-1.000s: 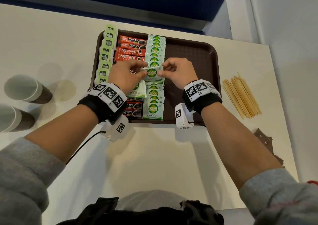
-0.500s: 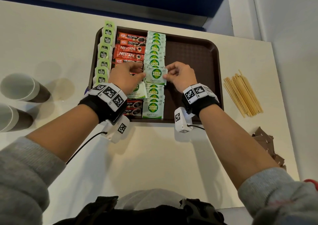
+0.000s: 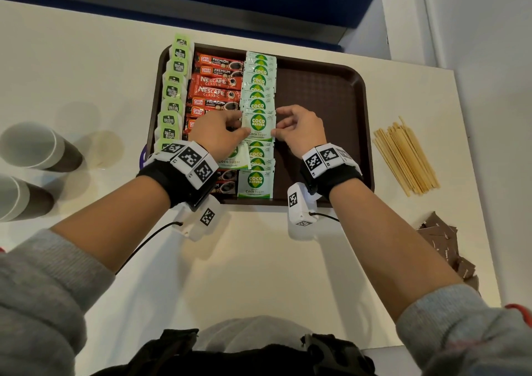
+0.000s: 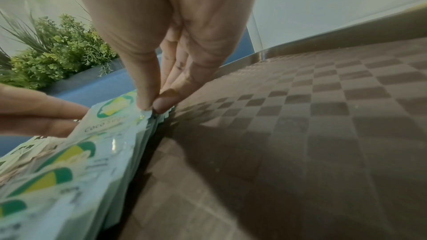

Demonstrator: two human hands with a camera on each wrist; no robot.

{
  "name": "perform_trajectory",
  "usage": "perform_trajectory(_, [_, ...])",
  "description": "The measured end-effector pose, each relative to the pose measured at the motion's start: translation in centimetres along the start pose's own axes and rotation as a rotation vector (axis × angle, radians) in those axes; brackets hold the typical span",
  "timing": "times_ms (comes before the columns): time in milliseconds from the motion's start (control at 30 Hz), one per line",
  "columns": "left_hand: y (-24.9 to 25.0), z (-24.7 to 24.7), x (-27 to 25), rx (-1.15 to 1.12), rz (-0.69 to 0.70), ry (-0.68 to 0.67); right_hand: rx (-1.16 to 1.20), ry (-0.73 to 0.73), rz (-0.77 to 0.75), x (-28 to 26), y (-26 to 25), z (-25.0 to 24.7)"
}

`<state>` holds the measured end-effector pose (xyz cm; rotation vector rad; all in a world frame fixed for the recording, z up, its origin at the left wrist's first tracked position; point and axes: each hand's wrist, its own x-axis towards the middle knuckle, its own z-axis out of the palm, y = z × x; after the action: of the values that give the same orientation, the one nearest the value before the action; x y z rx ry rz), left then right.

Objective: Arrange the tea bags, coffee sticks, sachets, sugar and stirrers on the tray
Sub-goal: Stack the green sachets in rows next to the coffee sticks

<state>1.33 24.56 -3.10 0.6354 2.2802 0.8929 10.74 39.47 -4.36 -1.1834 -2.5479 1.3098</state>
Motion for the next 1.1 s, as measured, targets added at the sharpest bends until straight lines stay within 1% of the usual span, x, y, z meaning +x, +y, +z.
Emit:
perform_trajectory(167, [0.0, -0.1, 0.1, 0.069, 0.031, -0.03, 0.003, 0.012, 0.003, -0.1, 0.1, 0.1])
perform_trajectory(300, [0.6, -0.2, -0.2, 0.07, 0.045, -0.056, -0.004, -0.004, -0.004, -0.1, 0.1, -0.1])
perform_trajectory(633, [0.8, -0.1, 0.2, 0.086, 0.014, -0.069, -0.009, -0.017, -0.005, -0.4, 0.2, -0.1])
perform_trajectory(733, [0.7, -0.1, 0.1, 0.067, 0.011, -0.038, -0.004, -0.009, 0.005, -0.4, 0.2, -0.2])
perform_trajectory(800, [0.6, -0.2, -0.1, 0.028, 0.013, 0.02, -0.001, 0.038, -0.002, -0.4, 0.3, -0.4])
perform_trajectory(900, [0.3, -0.2, -0.2, -0.125, 0.012, 0.091, 0.004, 0.088, -0.05, -0.6, -0.4, -0.6])
perform_trajectory(967, [0.3, -0.2, -0.3, -0.221, 0.015, 0.101, 0.038, 0.035, -0.084, -0.9, -1.1, -0.5])
perform_trajectory(1100, [0.5, 0.1, -0.6, -0.331, 0.076, 0.086, 0.109, -0.228, -0.071, -1.7, -2.5, -0.4])
